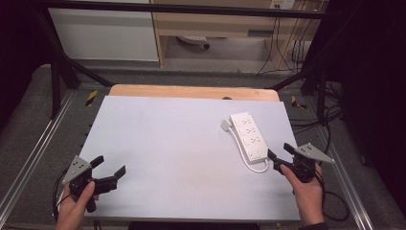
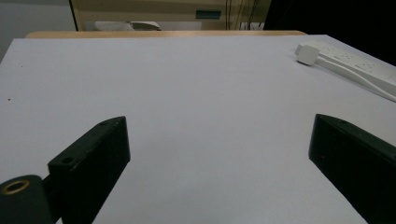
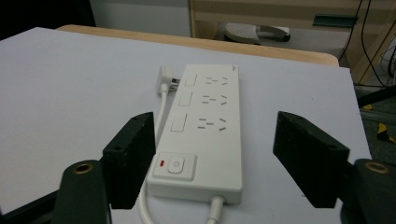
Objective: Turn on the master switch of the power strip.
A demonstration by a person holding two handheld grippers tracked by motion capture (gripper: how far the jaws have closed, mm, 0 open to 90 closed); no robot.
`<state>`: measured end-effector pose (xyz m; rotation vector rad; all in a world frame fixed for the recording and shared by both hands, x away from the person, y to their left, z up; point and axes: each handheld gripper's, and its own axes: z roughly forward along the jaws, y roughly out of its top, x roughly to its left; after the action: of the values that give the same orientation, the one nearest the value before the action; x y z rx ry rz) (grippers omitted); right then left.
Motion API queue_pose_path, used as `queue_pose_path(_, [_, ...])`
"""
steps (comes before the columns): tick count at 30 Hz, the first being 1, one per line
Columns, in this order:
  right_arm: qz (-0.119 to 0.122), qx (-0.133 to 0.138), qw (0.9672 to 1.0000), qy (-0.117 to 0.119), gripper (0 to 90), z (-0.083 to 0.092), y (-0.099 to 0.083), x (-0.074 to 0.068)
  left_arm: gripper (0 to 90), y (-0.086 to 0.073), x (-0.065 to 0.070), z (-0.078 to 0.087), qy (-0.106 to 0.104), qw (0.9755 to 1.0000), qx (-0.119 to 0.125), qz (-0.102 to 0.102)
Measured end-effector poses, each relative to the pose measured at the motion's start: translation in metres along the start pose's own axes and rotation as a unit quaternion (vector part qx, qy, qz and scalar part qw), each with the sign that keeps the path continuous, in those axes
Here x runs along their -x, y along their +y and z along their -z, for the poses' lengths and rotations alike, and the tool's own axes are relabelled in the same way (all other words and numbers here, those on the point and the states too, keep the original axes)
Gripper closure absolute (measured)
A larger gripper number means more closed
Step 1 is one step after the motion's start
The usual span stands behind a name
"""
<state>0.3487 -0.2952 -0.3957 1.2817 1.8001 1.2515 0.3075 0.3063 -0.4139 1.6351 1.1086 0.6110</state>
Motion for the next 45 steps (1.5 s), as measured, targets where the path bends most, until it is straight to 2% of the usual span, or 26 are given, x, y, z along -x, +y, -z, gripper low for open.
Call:
queue_pose_path(6, [0.003, -0.004, 1.0, 0.008, 47.2, -0.013, 0.015, 0.002, 5.4, 0.0, 0.0, 0.0, -0.001, 1.0, 0.002, -0.001])
queue_pose_path(7, [0.003, -0.004, 1.0, 0.008, 47.2, -0.013, 0.015, 0.002, 5.4, 0.0, 0.0, 0.0, -0.001, 1.0, 0.002, -0.002])
queue_pose_path(10, [-0.001, 0.01, 0.9999, 0.009, 57.5, -0.022, 0.016, 0.002, 5.4, 0.0, 0.0, 0.0, -0.001, 1.0, 0.003, -0.002])
queue_pose_path(12, [-0.001, 0.012, 0.9999, 0.01, 60.2, -0.024, 0.016, 0.001, 5.4, 0.0, 0.0, 0.0, -0.002, 1.0, 0.004, -0.003])
queue_pose_path(15, [0.011, 0.014, 0.9997, 0.015, 69.5, -0.03, 0.016, -0.004, 5.4, 0.0, 0.0, 0.0, -0.002, 1.0, 0.002, -0.006])
queue_pose_path(18, [0.01, 0.018, 0.9997, 0.016, 73.5, -0.033, 0.016, -0.006, 5.4, 0.0, 0.0, -0.001, -0.004, 1.0, 0.003, -0.006])
queue_pose_path(23, [0.014, 0.026, 0.9995, 0.009, 76.9, -0.041, 0.017, -0.011, 5.4, 0.0, 0.0, 0.0, -0.004, 1.0, 0.004, -0.005])
queue_pose_path(26, [0.016, 0.018, 0.9996, 0.014, 83.4, -0.047, 0.014, -0.013, 5.4, 0.0, -0.001, -0.001, -0.004, 1.0, 0.005, -0.004])
queue_pose_path(31, [0.026, 0.013, 0.9994, 0.016, 87.3, -0.049, 0.01, -0.016, 5.4, 0.0, 0.001, -0.001, -0.006, 0.9999, 0.004, -0.008])
queue_pose_path(45, [0.032, -0.006, 0.9992, 0.025, 90.0, -0.057, 0.001, -0.02, 5.5, 0.001, 0.0, -0.001, -0.006, 0.9999, 0.003, -0.01])
